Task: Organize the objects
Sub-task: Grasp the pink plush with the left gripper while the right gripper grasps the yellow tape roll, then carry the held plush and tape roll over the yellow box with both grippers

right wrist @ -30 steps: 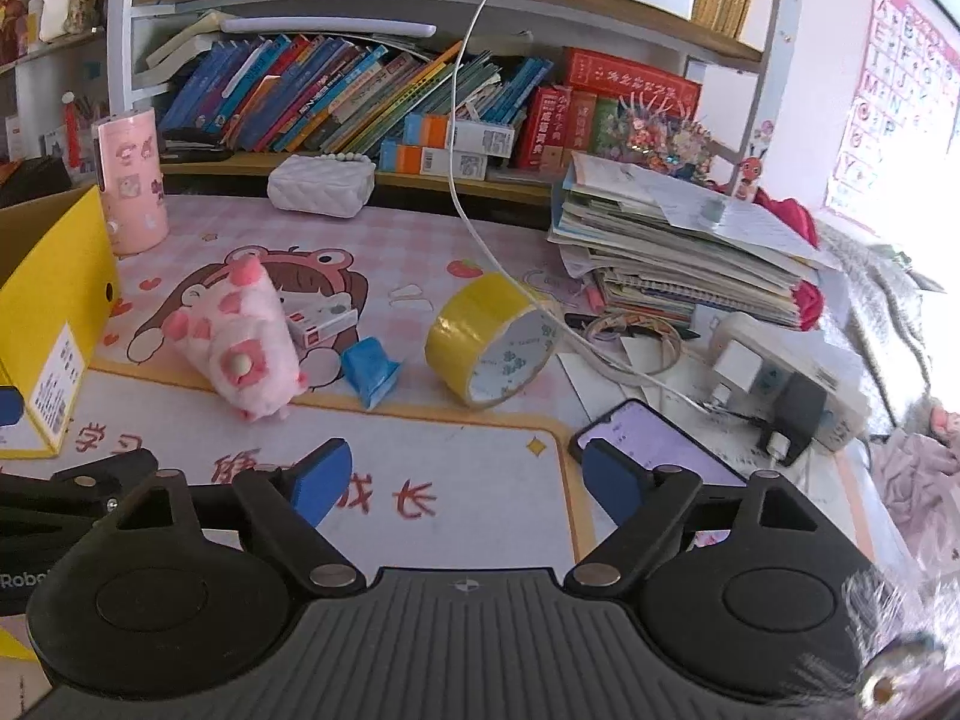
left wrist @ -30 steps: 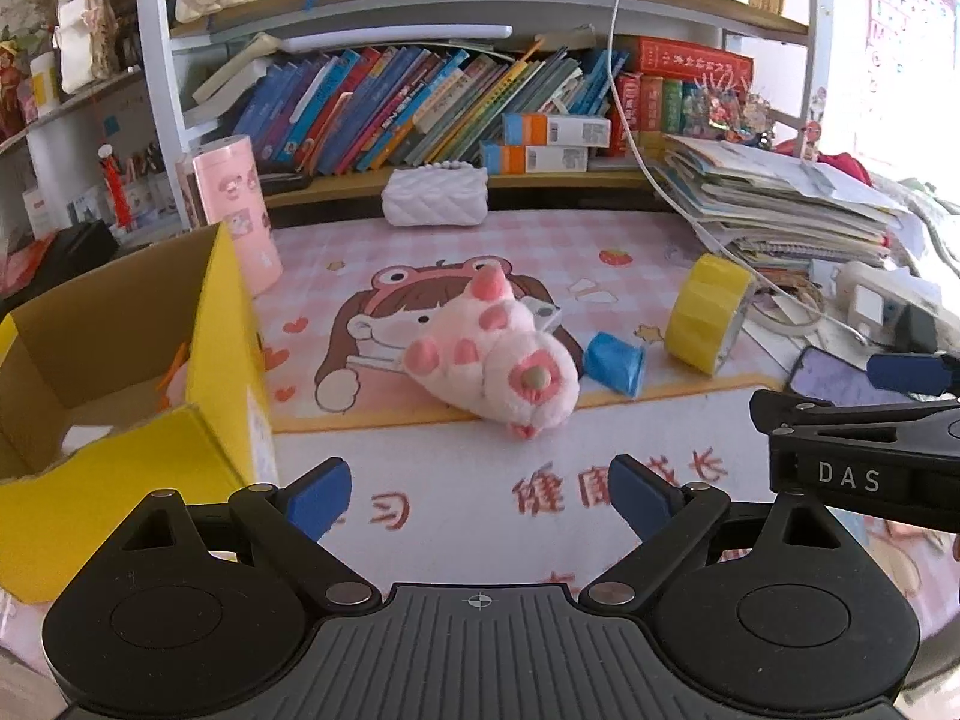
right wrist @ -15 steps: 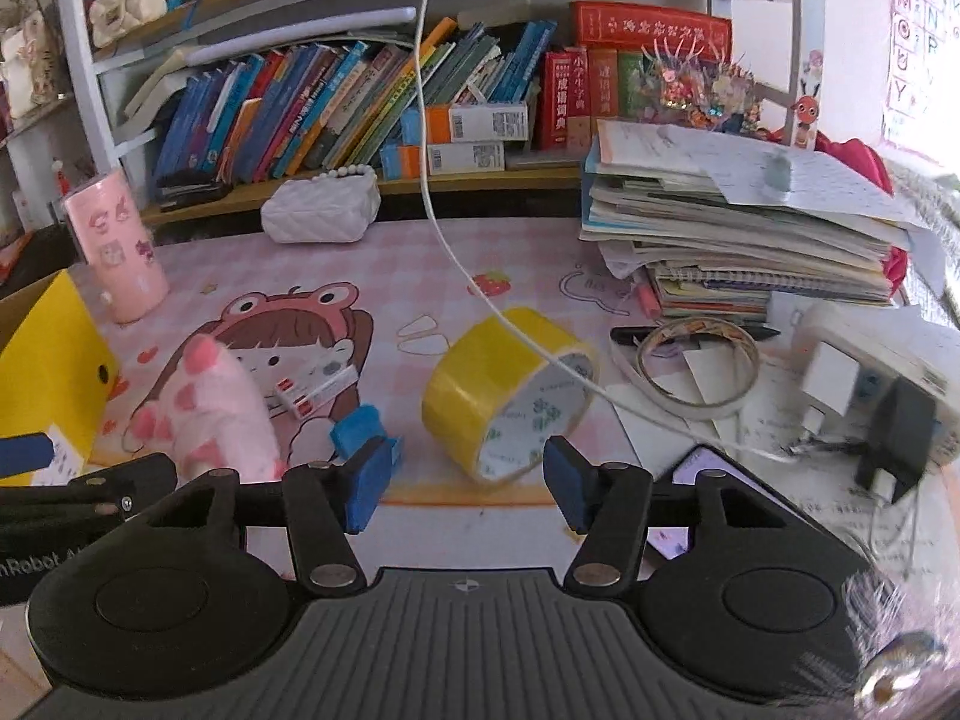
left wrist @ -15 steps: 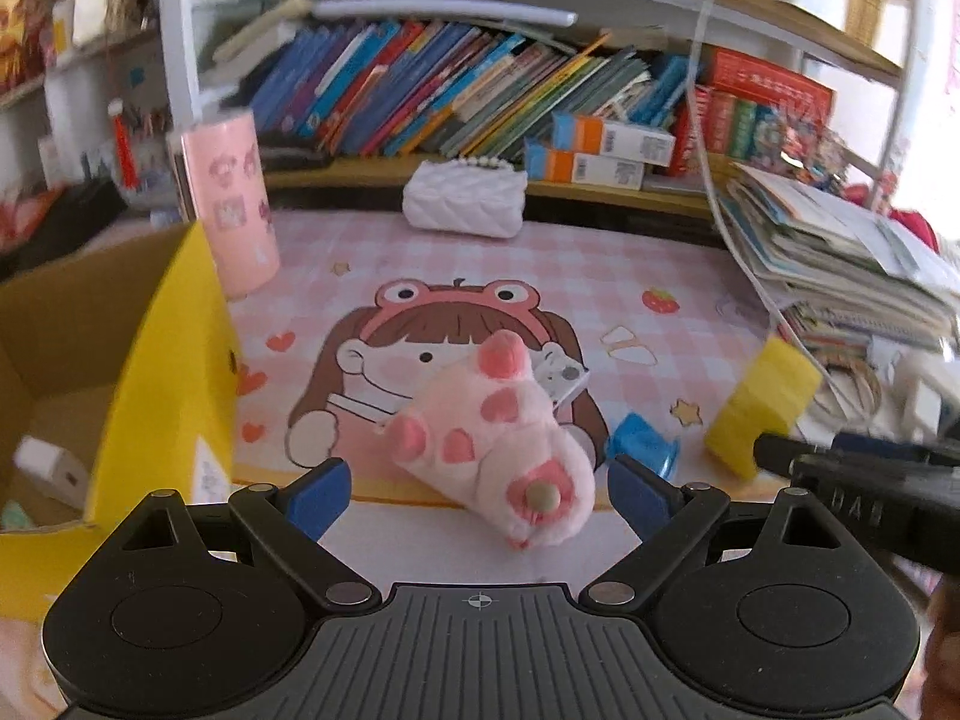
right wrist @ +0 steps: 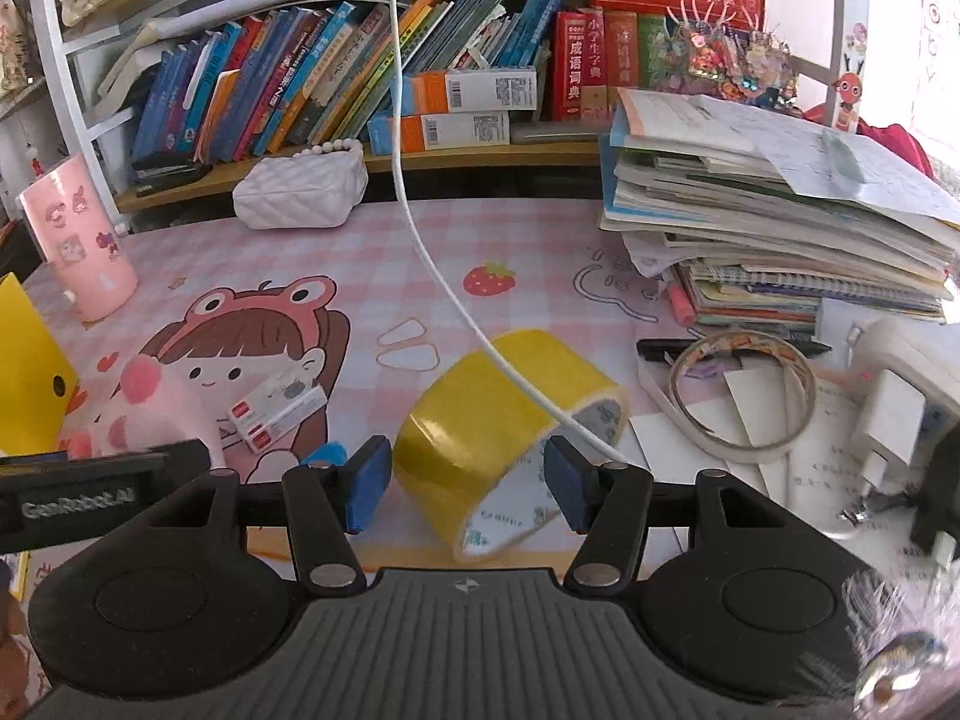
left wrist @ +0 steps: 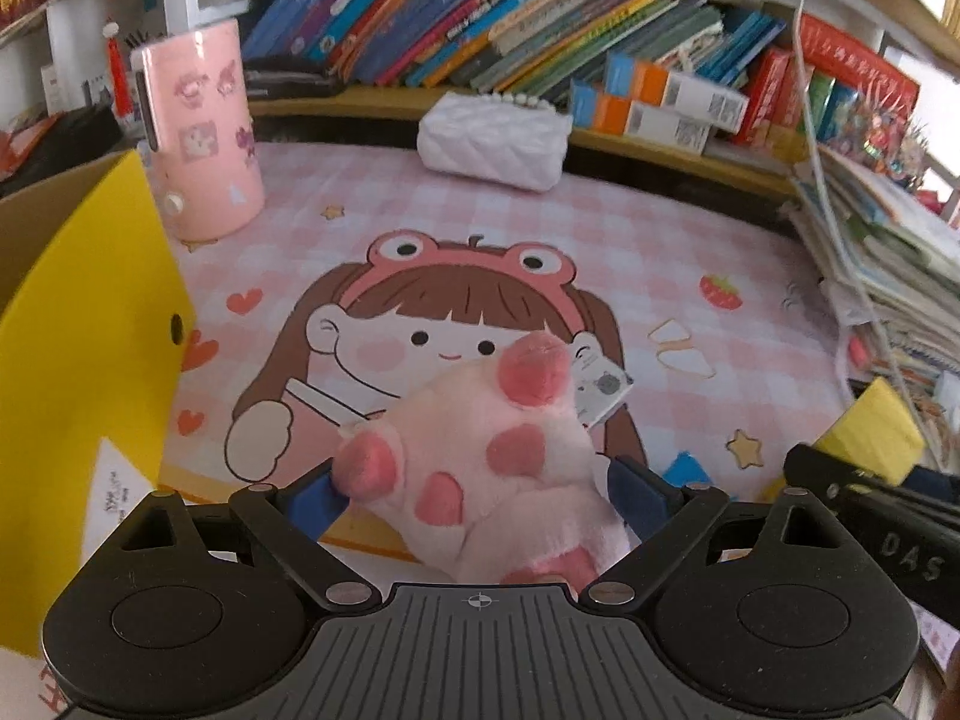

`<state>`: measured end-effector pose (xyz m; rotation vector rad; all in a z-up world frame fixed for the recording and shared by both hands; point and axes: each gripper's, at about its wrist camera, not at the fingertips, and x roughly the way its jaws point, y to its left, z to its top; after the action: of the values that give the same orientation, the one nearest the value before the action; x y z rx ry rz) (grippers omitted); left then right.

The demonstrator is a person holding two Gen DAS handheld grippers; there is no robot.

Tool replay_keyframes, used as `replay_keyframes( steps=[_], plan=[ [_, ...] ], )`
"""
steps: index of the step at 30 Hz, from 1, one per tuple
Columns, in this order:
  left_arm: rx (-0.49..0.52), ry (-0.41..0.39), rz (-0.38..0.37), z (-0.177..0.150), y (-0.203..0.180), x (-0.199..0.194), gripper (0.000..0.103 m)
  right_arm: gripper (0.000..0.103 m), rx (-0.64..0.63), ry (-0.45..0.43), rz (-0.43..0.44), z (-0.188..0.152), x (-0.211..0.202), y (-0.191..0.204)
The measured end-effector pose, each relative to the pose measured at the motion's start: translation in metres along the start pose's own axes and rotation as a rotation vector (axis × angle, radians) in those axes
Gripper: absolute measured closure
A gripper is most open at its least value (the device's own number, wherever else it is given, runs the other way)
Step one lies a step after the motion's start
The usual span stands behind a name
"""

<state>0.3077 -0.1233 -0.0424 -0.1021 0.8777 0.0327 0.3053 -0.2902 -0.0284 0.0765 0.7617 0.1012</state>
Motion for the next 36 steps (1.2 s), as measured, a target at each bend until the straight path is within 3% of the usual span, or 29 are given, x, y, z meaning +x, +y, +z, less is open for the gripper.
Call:
replay_keyframes(
  steps=[5, 13, 22, 30, 36],
  plan=[
    [-0.032, 0.024, -0.009, -0.001, 0.002, 0.009, 0.018, 0.055, 0.003, 0.015, 0.022, 0.003, 0.01, -0.001],
    [-0.026, 0.002, -0.067, -0.005, 0.007, -0.005, 0.037, 0.092, 0.009, 0.045, 0.116, 0.002, 0.007, 0.001],
    [0.018, -0.077, -0.109, -0.018, 0.014, -0.059, 0.037, 0.093, 0.062, 0.078, 0.23, 0.0, -0.015, 0.004],
    [0.005, -0.091, -0.11, -0.044, 0.038, -0.092, 0.037, 0.093, 0.079, 0.147, 0.305, -0.018, -0.034, 0.015],
    [-0.003, -0.083, -0.12, -0.063, 0.052, -0.106, 0.037, 0.093, 0.054, 0.156, 0.312, -0.033, -0.053, 0.028]
  ],
)
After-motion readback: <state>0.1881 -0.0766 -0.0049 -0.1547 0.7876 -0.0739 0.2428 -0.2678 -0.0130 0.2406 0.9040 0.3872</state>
